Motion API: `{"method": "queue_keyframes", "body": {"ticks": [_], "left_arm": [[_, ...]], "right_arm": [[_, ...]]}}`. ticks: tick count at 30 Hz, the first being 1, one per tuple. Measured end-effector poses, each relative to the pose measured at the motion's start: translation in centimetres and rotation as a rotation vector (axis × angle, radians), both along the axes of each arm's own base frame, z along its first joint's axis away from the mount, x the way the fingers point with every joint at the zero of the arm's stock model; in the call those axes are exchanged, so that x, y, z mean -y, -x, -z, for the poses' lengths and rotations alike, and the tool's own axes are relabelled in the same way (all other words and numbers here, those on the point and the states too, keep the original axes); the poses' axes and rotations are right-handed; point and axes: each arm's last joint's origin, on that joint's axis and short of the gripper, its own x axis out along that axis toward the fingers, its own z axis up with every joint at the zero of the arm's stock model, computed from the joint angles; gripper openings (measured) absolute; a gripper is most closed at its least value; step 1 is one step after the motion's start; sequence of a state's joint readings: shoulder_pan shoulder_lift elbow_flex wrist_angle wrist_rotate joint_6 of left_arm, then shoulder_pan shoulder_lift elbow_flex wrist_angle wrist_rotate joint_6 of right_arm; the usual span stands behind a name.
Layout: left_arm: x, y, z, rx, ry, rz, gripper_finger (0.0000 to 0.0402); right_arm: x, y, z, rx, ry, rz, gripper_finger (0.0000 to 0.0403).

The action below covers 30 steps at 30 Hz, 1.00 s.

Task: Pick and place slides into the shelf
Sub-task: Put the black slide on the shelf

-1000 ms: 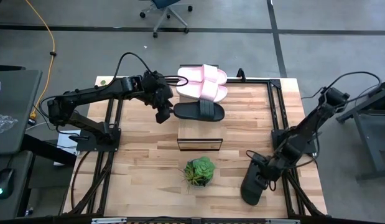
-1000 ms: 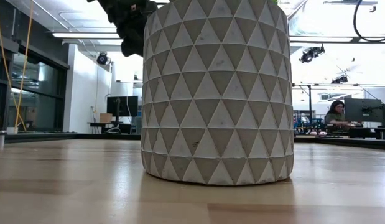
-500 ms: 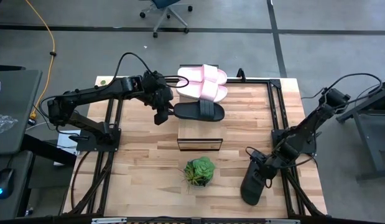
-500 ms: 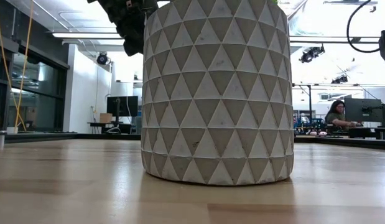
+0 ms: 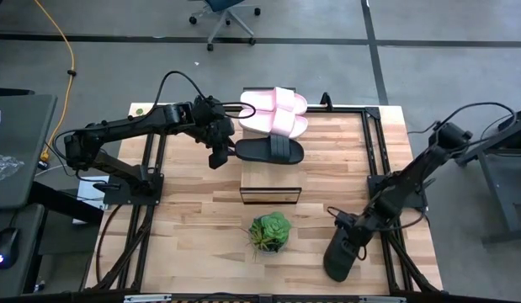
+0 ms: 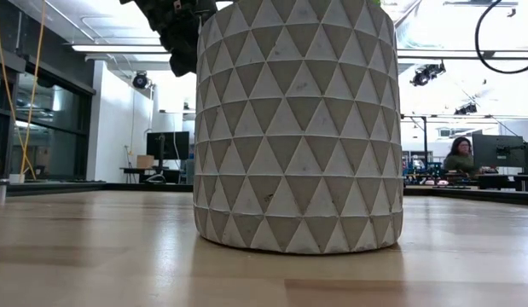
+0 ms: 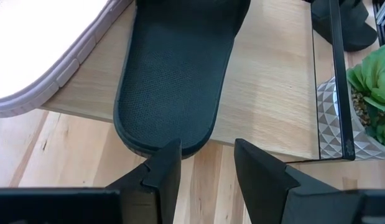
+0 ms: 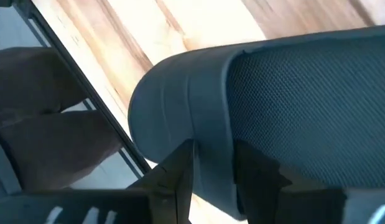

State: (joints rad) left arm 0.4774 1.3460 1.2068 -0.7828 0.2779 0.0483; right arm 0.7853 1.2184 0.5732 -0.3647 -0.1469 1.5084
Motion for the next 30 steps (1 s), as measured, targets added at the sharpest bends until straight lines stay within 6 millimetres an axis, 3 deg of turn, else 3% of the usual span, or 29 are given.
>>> {"method": "queue_keyframes", "body": {"ticks": [7,14,21,26,30], "left_arm": [[0.0,0.0,0.0,0.000,0.000,0.000,0.0138],[0.0,0.0,0.0,0.002,-0.001,-0.001,0.0138],[-0.1,-0.1,-0.1,0.021,-0.009,0.000,0.0138],[0.0,-0.3,-0.3,0.051,0.031,0.010,0.0138],[0.0,-0.4,-1.3,0.095,0.044,0.030,0.0138]], "right_arm": [[-0.8,-0.7,0.8,0.020,-0.020,-0.020,0.0092],[-0.9,-0.9,0.4,0.055,-0.045,-0.030,0.0009],[-0.7,-0.7,-0.2,0.051,-0.060,0.002,0.0003],[-0.1,-0.2,-1.4,0.041,-0.069,0.057,0.0002],[0.4,0.1,-4.1,0.075,-0.041,0.090,0.0001]]}}
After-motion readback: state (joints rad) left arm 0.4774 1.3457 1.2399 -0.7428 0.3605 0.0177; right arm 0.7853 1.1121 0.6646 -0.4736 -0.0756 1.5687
